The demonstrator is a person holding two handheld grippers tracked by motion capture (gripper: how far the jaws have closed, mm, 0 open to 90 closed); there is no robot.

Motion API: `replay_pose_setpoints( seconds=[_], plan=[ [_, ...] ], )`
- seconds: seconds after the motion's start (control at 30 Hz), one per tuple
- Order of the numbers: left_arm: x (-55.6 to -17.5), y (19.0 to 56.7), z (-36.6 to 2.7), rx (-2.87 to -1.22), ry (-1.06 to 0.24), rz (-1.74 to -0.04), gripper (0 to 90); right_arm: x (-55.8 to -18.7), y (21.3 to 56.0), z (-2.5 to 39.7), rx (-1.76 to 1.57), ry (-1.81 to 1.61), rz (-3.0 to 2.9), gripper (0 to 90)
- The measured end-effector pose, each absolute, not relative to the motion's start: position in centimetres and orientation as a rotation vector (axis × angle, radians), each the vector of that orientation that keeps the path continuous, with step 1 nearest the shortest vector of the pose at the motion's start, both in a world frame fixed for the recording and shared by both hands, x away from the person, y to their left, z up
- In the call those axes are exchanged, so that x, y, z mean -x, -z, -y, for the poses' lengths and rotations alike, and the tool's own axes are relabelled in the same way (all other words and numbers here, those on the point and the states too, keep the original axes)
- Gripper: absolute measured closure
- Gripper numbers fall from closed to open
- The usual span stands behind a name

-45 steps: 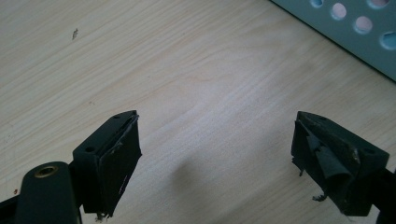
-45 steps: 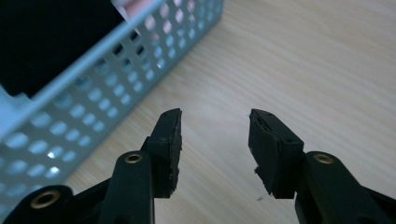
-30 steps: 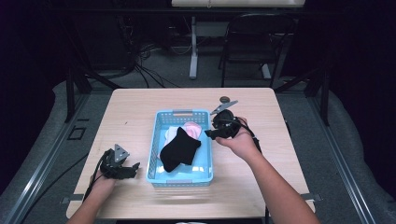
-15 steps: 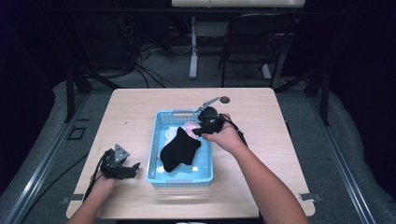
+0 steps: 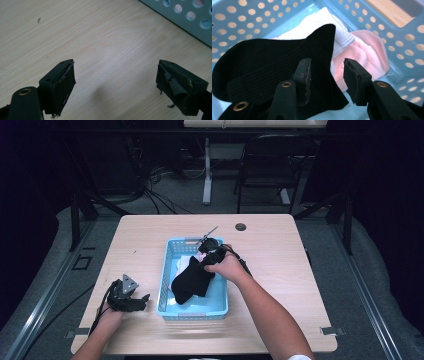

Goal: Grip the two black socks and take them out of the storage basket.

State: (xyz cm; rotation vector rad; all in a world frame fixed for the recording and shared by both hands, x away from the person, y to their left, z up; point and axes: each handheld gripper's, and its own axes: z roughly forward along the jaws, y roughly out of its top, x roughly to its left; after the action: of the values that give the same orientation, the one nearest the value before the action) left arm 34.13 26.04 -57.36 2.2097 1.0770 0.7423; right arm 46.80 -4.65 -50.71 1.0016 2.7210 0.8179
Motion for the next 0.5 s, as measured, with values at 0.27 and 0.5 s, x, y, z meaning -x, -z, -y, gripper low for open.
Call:
replay_pose_setpoints(
  seconds=[0.27, 0.5],
  plan=[
    [-34.13, 57.36, -26.02, -2.212, -0.743, -1.076, 15.6, -47.13, 51.46, 4.23, -1.044, -0.806, -2.735, 59.6],
    [-34.13, 57.36, -26.02, -2.211, -0.743, -1.076, 15.6, -46.97, 51.48, 4.26, -1.058, -0.799, -2.757, 71.2]
  ],
)
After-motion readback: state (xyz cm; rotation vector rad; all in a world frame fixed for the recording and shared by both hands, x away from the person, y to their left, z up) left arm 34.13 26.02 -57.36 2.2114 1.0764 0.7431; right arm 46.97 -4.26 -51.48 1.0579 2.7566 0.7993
